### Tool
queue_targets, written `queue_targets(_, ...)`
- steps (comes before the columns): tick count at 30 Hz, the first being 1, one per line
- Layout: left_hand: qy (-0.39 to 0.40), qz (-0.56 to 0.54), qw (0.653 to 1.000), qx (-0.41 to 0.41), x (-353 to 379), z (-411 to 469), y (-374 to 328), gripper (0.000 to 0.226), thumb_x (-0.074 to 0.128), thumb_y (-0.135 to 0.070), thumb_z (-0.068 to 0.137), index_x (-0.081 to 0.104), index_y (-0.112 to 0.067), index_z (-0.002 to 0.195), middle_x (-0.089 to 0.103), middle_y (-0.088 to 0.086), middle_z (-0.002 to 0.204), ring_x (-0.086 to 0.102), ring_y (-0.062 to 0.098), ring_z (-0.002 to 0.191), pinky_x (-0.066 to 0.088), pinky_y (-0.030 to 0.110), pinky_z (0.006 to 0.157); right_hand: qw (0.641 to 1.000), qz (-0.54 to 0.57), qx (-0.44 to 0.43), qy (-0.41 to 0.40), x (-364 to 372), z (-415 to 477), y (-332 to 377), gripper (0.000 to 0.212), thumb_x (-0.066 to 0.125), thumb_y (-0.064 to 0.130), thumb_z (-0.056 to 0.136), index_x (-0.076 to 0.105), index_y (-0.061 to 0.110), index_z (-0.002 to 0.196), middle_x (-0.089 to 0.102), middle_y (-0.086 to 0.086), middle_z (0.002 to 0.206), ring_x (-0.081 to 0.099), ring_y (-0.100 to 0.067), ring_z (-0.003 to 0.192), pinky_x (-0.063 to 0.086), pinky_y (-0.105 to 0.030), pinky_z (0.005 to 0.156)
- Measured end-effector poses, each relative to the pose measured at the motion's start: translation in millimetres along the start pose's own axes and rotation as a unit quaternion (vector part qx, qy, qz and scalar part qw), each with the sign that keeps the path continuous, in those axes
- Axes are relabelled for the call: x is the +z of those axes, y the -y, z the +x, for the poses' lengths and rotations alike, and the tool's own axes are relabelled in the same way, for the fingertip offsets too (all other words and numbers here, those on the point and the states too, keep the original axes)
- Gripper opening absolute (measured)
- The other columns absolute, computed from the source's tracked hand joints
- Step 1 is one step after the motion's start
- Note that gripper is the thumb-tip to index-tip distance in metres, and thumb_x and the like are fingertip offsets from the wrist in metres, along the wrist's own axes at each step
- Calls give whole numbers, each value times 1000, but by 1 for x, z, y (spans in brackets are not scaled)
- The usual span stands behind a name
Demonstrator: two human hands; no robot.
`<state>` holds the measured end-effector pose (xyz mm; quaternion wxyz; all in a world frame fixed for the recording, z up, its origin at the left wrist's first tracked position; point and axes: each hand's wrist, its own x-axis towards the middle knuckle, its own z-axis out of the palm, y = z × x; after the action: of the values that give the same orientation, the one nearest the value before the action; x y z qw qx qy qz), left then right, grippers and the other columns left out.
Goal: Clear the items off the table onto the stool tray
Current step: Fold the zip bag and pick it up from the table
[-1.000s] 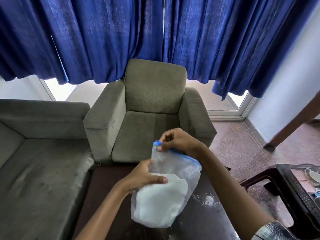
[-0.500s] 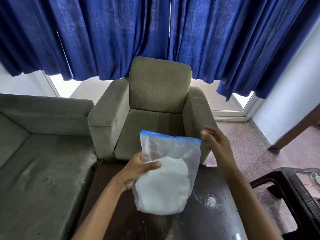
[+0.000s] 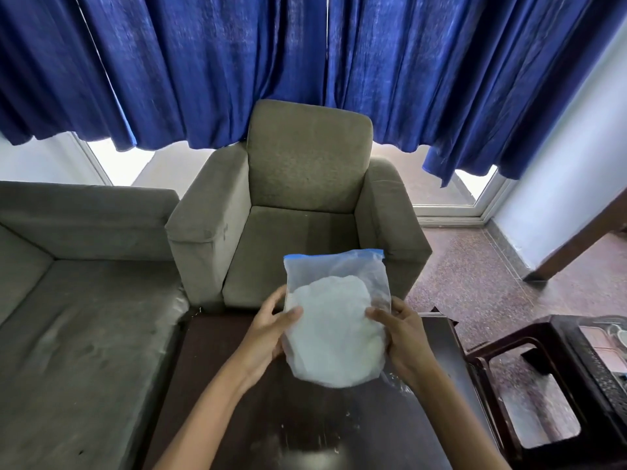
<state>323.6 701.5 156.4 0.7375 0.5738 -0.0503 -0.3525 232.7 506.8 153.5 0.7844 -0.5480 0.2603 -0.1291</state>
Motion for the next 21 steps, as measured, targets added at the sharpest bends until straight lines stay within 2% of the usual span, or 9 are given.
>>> queue_targets(2, -70, 13, 997, 21, 0, 1, 8, 77, 71, -11, 80, 25, -44, 132, 70, 7, 103, 66, 21, 94, 52, 34, 80, 999, -18, -20, -40, -2, 3, 0, 27, 73, 4, 67, 63, 12, 91, 69, -13, 89, 63, -27, 80, 52, -41, 74)
queue_targets(4, -105, 38, 992, 65, -1, 2, 12, 69, 64, -2, 83, 30, -37, 133, 66, 9, 87, 62, 18, 80, 50, 26, 71, 996, -29, -36, -74, 0, 3, 0, 44, 73, -1, 71, 55, 14, 109, 69, -14, 92, 65, -28, 80, 53, -45, 78)
queue_targets(7, -85, 99, 987, 93, 1, 2, 12, 41, 64, -5, 84, 54, -27, 118, 67, 5, 99, 63, 16, 88, 50, 15, 67, 996, -47, -47, -60, -1, 2, -1, 67, 70, -6, 74, 41, 24, 126, 70, -11, 93, 67, -25, 81, 54, -41, 77)
queue_targets(9, -74, 131, 984, 93, 3, 1, 11, 39, 63, 0, 84, 58, -27, 112, 65, -1, 109, 64, 12, 93, 51, 13, 70, 996, -71, -57, -27, -4, 2, -2, 76, 71, -2, 65, 42, 29, 129, 68, -9, 104, 66, -25, 91, 54, -43, 80)
queue_targets(11, -71, 161, 980, 94, 1, 2, 10, 46, 64, 4, 81, 56, -26, 115, 62, -8, 112, 62, 7, 95, 52, 12, 71, 988, -133, -81, -1, -6, 2, 0, 71, 64, 3, 59, 50, 29, 124, 64, -4, 114, 61, -22, 101, 53, -41, 85)
queue_targets(13, -80, 224, 966, 98, 0, 5, 10, 51, 67, 4, 77, 56, -30, 114, 60, -11, 114, 60, 8, 100, 52, 16, 77, 974, -200, -106, 3, -5, 2, 2, 60, 60, -1, 58, 60, 28, 110, 63, 6, 113, 57, -12, 102, 50, -26, 87)
queue_targets(15, -93, 298, 944, 108, -1, 7, 12, 53, 70, 3, 74, 59, -29, 114, 58, -13, 111, 58, 9, 102, 48, 15, 81, 962, -244, -119, -6, -4, 3, 1, 56, 59, -14, 63, 61, 26, 102, 63, 10, 104, 57, 1, 90, 46, -7, 77)
queue_targets(17, -123, 353, 919, 125, -1, 8, 14, 50, 73, 1, 71, 62, -25, 113, 60, -15, 106, 58, 6, 99, 46, 15, 82, 948, -289, -130, -28, 0, 2, 2, 55, 56, -20, 68, 63, 19, 106, 63, 6, 98, 57, 4, 82, 42, 0, 70)
queue_targets(21, -145, 444, 871, 151, -1, 11, 18, 36, 77, -8, 63, 58, -37, 74, 63, -12, 85, 60, 9, 80, 48, 28, 73, 898, -392, -187, -74, 3, 3, -3, 37, 58, -13, 72, 68, 8, 100, 58, 2, 90, 56, -2, 79, 38, 1, 68)
